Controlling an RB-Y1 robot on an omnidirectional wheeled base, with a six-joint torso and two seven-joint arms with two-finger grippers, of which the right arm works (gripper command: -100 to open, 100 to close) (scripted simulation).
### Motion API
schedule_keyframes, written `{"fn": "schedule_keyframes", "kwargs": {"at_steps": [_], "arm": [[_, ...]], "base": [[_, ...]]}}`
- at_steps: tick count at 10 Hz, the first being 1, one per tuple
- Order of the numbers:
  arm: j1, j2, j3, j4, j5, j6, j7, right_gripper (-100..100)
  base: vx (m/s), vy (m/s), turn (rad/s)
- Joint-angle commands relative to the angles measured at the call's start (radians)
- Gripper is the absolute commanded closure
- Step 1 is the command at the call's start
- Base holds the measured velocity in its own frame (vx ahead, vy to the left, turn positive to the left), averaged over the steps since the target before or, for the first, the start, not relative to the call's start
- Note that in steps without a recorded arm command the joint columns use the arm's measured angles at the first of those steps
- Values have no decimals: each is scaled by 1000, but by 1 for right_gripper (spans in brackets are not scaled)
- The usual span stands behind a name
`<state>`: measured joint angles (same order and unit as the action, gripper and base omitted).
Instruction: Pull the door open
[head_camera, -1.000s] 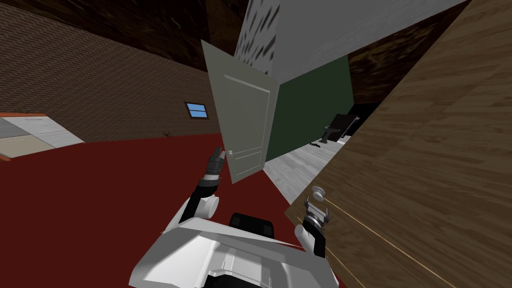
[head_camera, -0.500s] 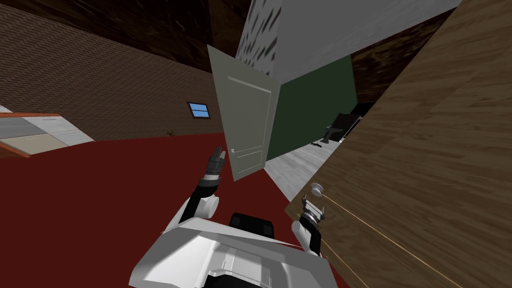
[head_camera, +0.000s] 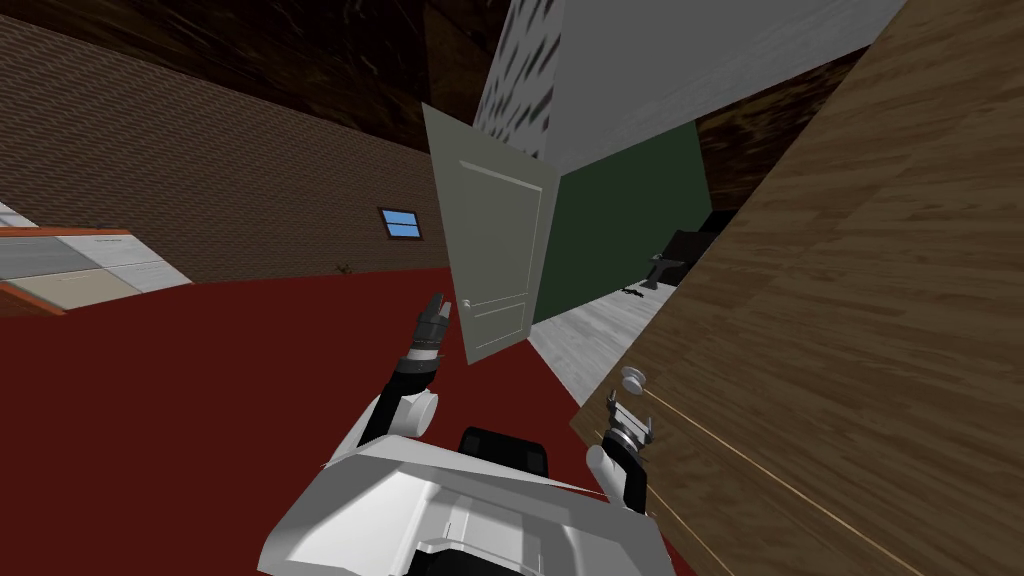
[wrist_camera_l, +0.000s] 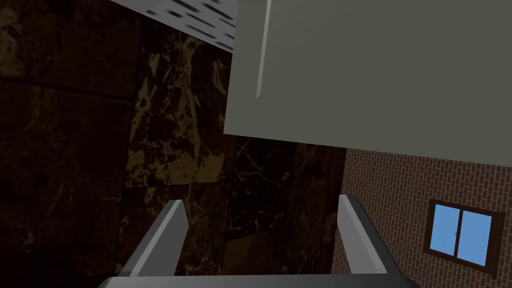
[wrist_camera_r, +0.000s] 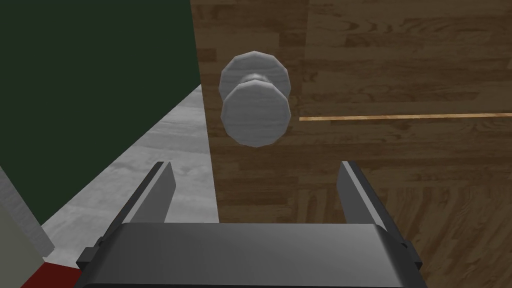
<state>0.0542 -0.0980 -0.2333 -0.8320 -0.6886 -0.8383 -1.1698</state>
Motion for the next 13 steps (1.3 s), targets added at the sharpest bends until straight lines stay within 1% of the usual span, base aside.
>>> {"fn": "schedule_keyframes", "kwargs": {"at_steps": [1, 4, 5, 9, 11, 12, 13], "arm": [[7, -22, 4, 13, 0, -5, -31, -100], [29, -61, 13, 27, 1, -9, -82, -100], [45, -89, 18, 37, 1, -12, -119, -100], [75, -143, 30, 56, 2, -18, -190, -100], [87, -166, 35, 64, 2, -21, -220, -100], [97, -183, 38, 71, 2, -22, -243, -100], [103, -195, 41, 75, 2, -24, -258, -100]], "base": [[135, 26, -2], [115, -9, -2], [123, 0, -7], [113, -3, -3], [94, -6, -1], [105, 17, -2], [117, -1, -8]]}}
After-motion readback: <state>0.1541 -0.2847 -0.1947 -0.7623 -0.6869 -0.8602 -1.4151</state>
